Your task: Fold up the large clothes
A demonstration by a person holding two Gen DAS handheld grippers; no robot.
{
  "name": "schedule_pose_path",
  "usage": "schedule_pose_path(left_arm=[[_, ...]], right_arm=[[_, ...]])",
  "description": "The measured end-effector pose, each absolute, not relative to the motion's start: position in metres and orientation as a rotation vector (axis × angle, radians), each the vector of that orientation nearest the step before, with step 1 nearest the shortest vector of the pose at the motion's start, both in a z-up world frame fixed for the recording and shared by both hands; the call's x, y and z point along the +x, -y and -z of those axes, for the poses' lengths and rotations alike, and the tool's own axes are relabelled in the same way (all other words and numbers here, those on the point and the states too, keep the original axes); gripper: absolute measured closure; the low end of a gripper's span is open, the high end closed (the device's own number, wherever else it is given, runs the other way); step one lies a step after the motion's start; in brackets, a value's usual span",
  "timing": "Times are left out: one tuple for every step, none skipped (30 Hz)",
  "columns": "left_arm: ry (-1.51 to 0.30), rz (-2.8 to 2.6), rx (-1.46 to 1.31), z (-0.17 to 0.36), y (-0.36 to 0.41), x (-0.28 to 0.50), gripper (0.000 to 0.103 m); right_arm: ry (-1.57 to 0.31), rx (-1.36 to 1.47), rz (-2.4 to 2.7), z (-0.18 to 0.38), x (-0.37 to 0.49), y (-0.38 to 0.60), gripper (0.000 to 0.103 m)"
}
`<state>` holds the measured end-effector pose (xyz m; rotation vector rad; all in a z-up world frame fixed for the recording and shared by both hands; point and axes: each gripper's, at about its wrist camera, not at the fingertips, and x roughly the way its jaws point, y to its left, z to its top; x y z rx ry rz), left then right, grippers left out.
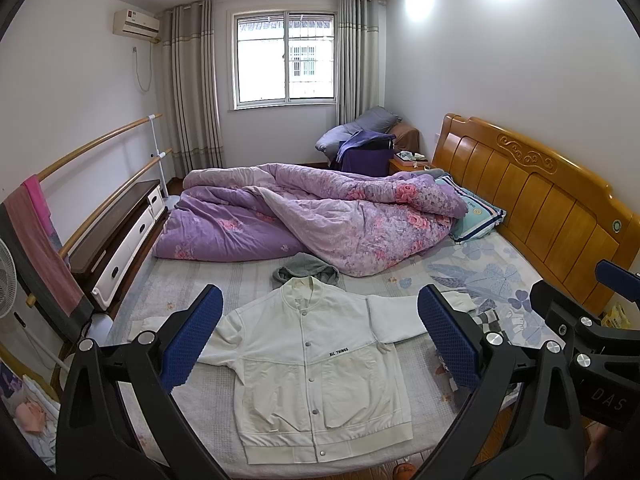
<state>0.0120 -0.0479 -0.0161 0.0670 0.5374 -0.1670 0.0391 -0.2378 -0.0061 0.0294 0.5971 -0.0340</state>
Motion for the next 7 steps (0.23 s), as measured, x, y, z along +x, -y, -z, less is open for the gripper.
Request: schedule_pose_path(left_arm=[[-0.54, 0.168, 0.066, 0.0166, 0.048, 0.0118, 0.005], [-0.542, 0.168, 0.065, 0.0174, 0.0472, 0.0121, 0.005], [-0.544, 0.169, 0.064, 0.0188, 0.0459, 0.0122, 0.005], [-0.546, 0.169, 0.064, 0.0199, 0.0453, 0.0119, 0.005], [-0.547, 0.169, 0.064, 0.0207, 0.0441, 0.012, 0.005], [-0.547, 0.169, 0.065, 0.0214, 0.0437, 0.0119, 0.005], [-0.549, 0.169, 0.065, 0.0226, 0.0438, 0.0108, 0.005]], right_arm=[[-0.599, 0.03, 0.034, 0.0066, 0.0395, 0.238, 0.008], [-0.6, 0.03, 0.034, 0.0067, 0.04, 0.2386, 0.008], [-0.601, 0.029, 0.033, 0.0071, 0.0404, 0.2388, 0.008], [-0.603, 0.029, 0.034, 0.0075, 0.0407, 0.239, 0.008], [-0.603, 0.027, 0.034, 0.0081, 0.0408, 0.2384, 0.008], [-0.604, 0.025, 0.035, 0.0083, 0.0409, 0.2387, 0.008], [-0.604, 0.026, 0.034, 0.0079, 0.0416, 0.2376, 0.008]])
